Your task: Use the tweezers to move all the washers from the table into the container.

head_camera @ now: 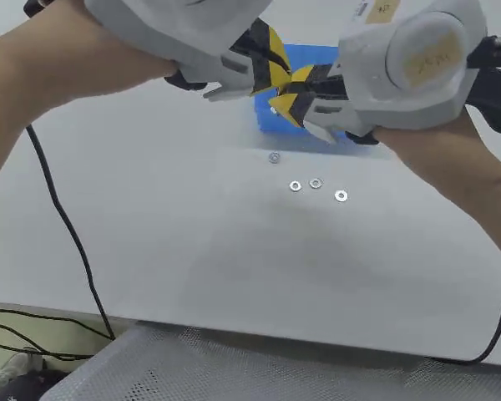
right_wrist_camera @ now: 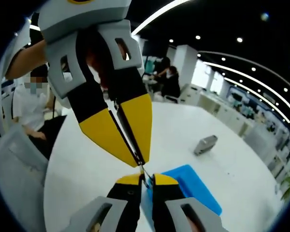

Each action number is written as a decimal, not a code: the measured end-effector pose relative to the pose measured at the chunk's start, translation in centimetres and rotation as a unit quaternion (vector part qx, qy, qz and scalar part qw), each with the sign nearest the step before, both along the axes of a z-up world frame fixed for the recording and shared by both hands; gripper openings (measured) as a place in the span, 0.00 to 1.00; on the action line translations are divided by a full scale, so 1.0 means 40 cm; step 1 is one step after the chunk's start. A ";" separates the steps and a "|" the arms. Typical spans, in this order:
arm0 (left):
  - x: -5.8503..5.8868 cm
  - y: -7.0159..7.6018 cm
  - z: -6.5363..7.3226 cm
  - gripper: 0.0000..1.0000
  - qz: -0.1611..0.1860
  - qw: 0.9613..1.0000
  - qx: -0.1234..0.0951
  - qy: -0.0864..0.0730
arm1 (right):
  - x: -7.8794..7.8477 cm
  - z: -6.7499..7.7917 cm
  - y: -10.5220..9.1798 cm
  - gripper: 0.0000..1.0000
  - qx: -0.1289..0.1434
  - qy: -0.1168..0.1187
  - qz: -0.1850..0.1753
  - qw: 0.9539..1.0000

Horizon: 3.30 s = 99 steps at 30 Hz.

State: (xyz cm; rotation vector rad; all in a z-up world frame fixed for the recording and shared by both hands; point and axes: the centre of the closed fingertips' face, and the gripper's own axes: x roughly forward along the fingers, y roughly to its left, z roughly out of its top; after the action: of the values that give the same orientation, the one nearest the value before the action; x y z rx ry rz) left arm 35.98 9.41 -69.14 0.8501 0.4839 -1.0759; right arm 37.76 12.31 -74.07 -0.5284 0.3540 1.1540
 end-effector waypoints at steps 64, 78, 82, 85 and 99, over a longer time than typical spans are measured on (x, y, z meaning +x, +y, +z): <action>0.068 -0.001 -0.020 0.00 0.034 0.998 -0.020 -0.039 | 0.081 -0.016 -0.005 0.06 0.028 0.005 -0.073 0.997; -0.008 -0.029 0.030 0.00 0.017 0.998 -0.043 -0.041 | -0.029 0.043 -0.035 0.06 0.072 0.007 -0.067 0.995; -0.005 -0.022 0.003 0.00 0.015 0.999 -0.041 -0.026 | -0.053 0.015 -0.035 0.07 0.077 0.030 -0.069 0.994; -0.008 -0.021 -0.010 0.00 0.016 0.999 -0.037 -0.014 | -0.067 -0.010 -0.029 0.07 0.079 0.047 -0.070 0.993; -0.042 0.000 -0.106 0.00 0.036 0.997 -0.052 0.050 | -0.057 -0.110 -0.009 0.07 0.065 0.101 -0.077 0.990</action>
State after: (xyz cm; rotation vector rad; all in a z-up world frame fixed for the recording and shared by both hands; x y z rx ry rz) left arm 34.29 9.43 -73.37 0.6860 0.5338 -1.0720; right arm 35.48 11.95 -78.48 -0.2654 0.4810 1.0743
